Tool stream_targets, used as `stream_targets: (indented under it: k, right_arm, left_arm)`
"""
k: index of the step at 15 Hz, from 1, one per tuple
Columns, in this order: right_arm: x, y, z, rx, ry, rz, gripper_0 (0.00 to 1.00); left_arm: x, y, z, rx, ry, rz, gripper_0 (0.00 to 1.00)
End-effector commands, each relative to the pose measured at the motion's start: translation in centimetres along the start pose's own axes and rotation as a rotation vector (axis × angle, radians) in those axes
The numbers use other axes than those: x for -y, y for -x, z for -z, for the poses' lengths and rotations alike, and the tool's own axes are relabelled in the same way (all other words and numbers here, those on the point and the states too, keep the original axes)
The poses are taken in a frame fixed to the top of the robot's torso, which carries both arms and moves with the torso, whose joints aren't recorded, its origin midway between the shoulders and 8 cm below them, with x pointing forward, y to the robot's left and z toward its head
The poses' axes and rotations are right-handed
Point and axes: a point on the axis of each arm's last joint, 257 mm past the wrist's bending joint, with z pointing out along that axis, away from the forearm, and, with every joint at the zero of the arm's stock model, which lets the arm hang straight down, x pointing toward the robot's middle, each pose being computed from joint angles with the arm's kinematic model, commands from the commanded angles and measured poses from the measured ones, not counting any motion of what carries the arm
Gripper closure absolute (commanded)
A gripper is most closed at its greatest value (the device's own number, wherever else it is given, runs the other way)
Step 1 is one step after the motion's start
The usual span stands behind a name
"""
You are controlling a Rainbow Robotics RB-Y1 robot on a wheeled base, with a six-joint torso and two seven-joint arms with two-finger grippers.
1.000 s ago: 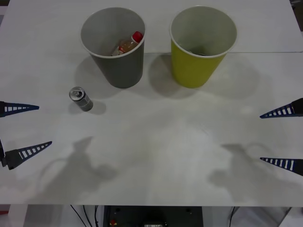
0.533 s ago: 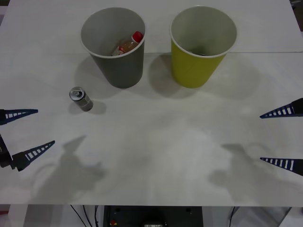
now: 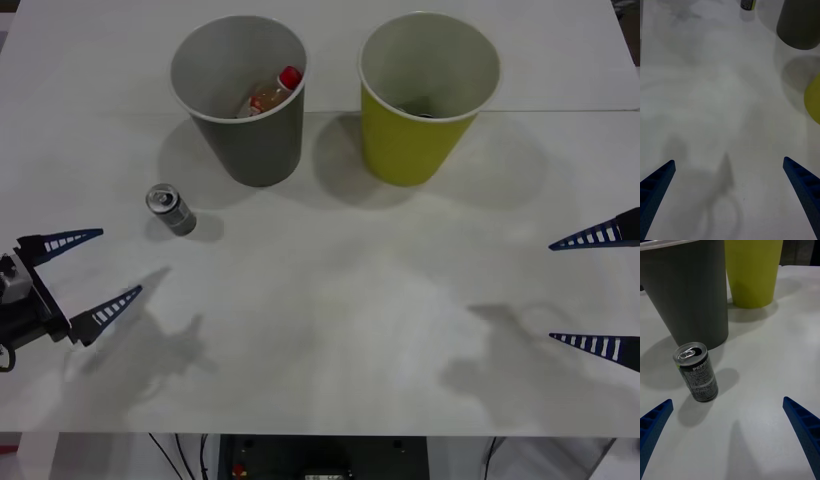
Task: Put the can into the green bin and the plastic bottle into the gray bin
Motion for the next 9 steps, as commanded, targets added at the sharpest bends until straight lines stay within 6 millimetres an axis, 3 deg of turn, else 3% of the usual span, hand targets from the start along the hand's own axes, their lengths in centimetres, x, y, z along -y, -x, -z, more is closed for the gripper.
stream_targets:
  k: [1, 9]
  right_arm:
    - [0.0, 0.0, 0.0, 0.000, 0.000, 0.000, 0.00]
    - [0.0, 0.0, 0.0, 0.000, 0.000, 0.000, 0.00]
  left_arm:
    - [-1.2, -0.8, -0.6, 0.022, 0.016, 0.037, 0.00]
    - [-3.3, -2.2, -2.4, 0.090, 0.100, 0.179, 0.00]
